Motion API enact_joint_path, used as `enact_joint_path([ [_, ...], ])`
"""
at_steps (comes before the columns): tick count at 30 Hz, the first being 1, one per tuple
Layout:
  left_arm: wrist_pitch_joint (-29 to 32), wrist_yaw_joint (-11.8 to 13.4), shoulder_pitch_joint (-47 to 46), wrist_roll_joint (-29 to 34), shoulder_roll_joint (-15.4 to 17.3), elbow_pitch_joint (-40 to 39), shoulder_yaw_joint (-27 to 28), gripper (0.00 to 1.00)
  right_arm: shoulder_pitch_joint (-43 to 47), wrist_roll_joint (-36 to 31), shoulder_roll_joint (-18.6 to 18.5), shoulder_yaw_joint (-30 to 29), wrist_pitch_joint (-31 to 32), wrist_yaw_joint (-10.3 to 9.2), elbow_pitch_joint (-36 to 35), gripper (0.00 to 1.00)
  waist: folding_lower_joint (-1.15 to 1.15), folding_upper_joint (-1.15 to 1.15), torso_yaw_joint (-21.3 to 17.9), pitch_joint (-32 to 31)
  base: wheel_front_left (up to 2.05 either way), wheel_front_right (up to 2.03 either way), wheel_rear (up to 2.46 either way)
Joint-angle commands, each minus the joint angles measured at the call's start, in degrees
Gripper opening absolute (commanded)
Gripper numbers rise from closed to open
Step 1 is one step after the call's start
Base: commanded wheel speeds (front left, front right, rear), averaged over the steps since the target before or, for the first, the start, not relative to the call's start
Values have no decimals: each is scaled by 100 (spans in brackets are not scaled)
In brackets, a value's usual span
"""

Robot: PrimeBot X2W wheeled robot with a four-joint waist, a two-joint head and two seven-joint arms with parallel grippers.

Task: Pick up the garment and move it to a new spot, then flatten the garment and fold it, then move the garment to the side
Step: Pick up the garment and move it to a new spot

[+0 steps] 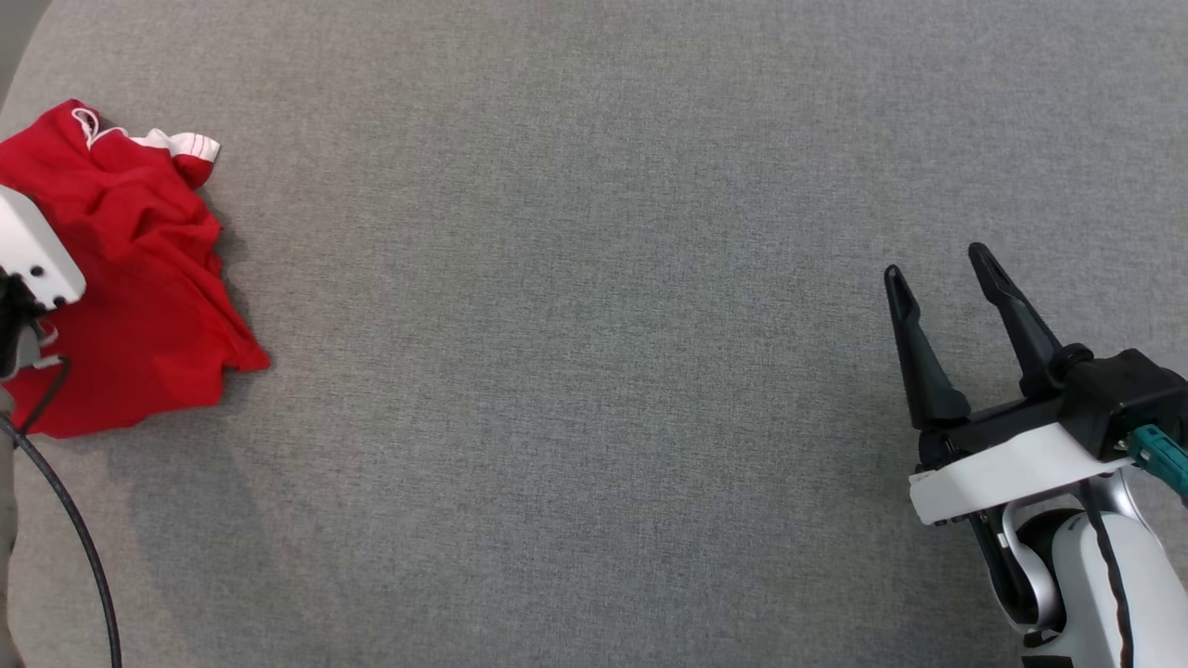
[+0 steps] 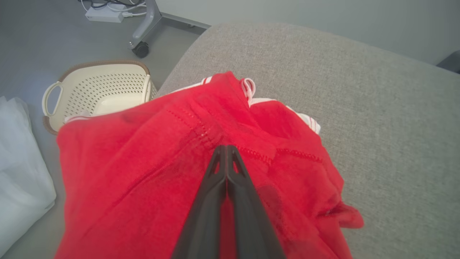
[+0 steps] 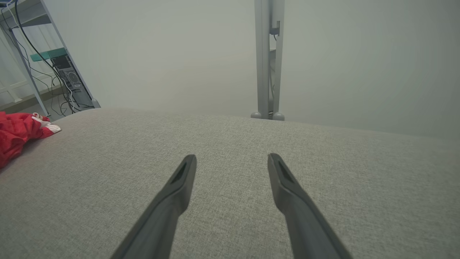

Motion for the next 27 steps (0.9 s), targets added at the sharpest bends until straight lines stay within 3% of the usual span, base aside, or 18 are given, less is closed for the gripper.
enact_joint_path([
  [1, -120, 12, -171, 17, 37, 0, 4, 0, -21, -4, -31, -7, -4, 13, -27, 100, 0, 0, 23, -25, 0, 0, 0],
  [9, -1574, 88, -576, 150, 108, -348, 2, 0, 107, 22, -33, -82, -69, 12, 15, 100, 0, 0, 142, -437, 0, 0, 0],
  [20, -2732, 273, -222, 182, 53, -1702, 29, 0, 284, 45, 65, -175, -220, 12, -62, 100, 0, 0, 145, -1103, 0, 0, 0],
  [22, -2887, 355, 137, 141, -60, -2134, 56, 45, 350, 51, 80, -200, -253, 13, -62, 100, 0, 0, 180, -1220, 0, 0, 0],
  [23, -2948, 416, 338, 161, -77, -2365, 62, 97, 356, 48, 87, -220, -239, 13, -59, 100, 0, 0, 201, -1263, 0, 0, 0],
  [27, -3091, 639, 1282, 104, -264, -3337, 135, 100, 384, 25, 118, -253, -220, 12, -64, 100, 0, 0, 294, -1404, 0, 0, 0],
])
